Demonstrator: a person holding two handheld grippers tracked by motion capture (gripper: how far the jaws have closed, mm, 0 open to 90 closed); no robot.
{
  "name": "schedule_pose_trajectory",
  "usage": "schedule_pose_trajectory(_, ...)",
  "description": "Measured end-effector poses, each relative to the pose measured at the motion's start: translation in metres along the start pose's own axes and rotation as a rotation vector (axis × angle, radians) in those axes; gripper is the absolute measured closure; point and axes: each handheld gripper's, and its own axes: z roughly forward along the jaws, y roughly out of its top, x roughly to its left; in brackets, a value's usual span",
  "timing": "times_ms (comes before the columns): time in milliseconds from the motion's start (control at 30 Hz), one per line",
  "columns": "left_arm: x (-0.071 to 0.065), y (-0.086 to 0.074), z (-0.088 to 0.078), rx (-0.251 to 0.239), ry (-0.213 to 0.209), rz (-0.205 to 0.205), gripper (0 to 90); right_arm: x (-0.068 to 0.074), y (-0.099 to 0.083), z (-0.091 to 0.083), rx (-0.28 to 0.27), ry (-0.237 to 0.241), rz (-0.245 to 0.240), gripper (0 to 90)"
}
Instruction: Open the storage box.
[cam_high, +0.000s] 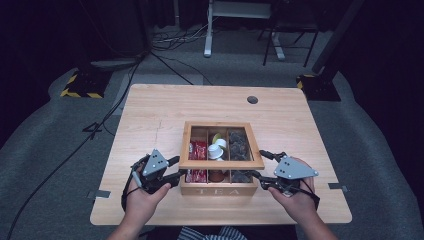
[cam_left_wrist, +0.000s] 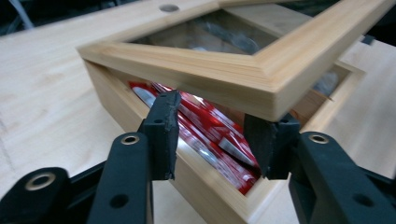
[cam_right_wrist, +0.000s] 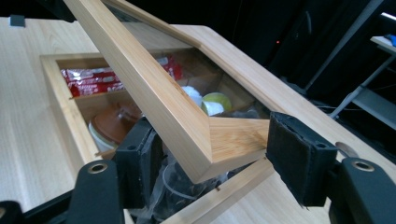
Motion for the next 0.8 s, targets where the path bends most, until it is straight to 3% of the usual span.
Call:
schedule_pose_trajectory(133, 0.002, 0.006, -0.001, -0.027, 0.002, 0.007, 54.1, -0.001, 0.005, 0.001, -0.015, -0.01, -0.003, 38.5)
schedule_pose_trajectory(233, 0.003, 0.013, -0.002, -0.05, 0.026, 0.034, 53.1, -0.003, 0.012, 0.002, -0.034, -0.001, 0.001, 41.3)
schedule_pose_trajectory(433, 0.007, 0.015, -0.003, -0.089, 0.033, 0.013, 48.5, -0.005, 0.025, 0.006, -0.044, 0.009, -0.033, 45.6)
schedule_pose_trajectory(800, 0.024, 0.003, -0.011, -0.046, 0.102, -0.016, 44.9, -0.022, 0.041, 0.009, -0.08, 0.012, -0.021, 46.0)
